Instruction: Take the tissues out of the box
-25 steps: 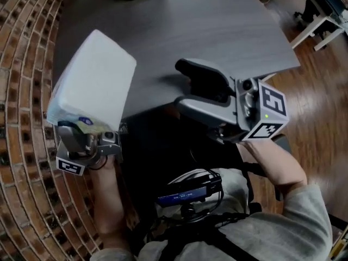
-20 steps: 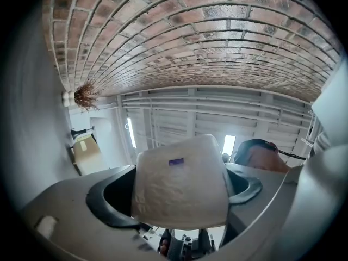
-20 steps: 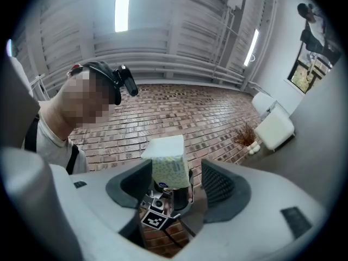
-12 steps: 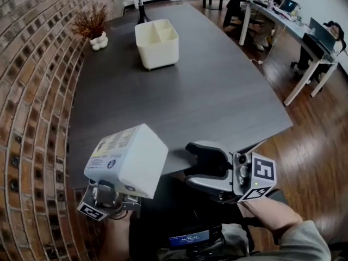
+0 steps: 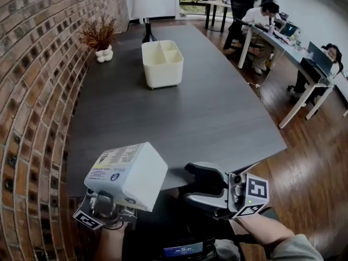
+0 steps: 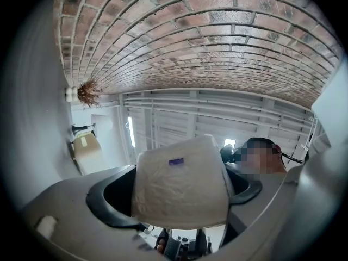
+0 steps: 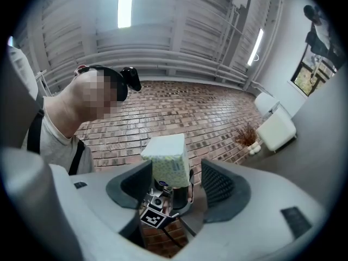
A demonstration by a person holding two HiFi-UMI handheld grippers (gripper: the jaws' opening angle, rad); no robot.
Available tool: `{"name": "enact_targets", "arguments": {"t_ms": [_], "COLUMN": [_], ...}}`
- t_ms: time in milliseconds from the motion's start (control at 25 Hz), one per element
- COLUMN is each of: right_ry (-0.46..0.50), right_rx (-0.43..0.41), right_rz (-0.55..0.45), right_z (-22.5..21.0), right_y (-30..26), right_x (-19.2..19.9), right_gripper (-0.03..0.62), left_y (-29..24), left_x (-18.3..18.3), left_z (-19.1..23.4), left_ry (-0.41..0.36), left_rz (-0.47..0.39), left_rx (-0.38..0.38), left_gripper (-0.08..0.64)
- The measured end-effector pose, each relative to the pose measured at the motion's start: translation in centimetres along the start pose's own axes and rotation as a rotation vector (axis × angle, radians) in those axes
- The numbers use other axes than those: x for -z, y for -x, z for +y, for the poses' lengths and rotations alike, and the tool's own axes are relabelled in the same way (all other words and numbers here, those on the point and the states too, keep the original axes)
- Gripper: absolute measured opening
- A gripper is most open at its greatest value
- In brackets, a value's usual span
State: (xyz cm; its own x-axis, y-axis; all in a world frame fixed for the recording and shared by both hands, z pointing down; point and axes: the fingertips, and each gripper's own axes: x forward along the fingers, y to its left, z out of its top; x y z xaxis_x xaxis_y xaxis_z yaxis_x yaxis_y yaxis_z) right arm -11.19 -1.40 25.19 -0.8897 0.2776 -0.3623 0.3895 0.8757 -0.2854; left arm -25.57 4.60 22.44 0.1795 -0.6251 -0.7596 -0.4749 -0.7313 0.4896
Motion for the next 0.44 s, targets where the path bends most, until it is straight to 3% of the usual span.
{"name": "enact_targets", "arguments": {"t_ms": [440], "right_ry": [0.021], "right_rx": [0.012], "right_rz": [0.015], "right_z": [-0.62], "right_y": [0.11], "right_x": [0.32], "right_gripper": [0.284], "left_y": [0.13], "left_x": [-0.07], "left_z": [0.25], "left_ry": [-0.008], "left_rz": [0.002], "left_rx": [0.001], "left_gripper": [0.482]}}
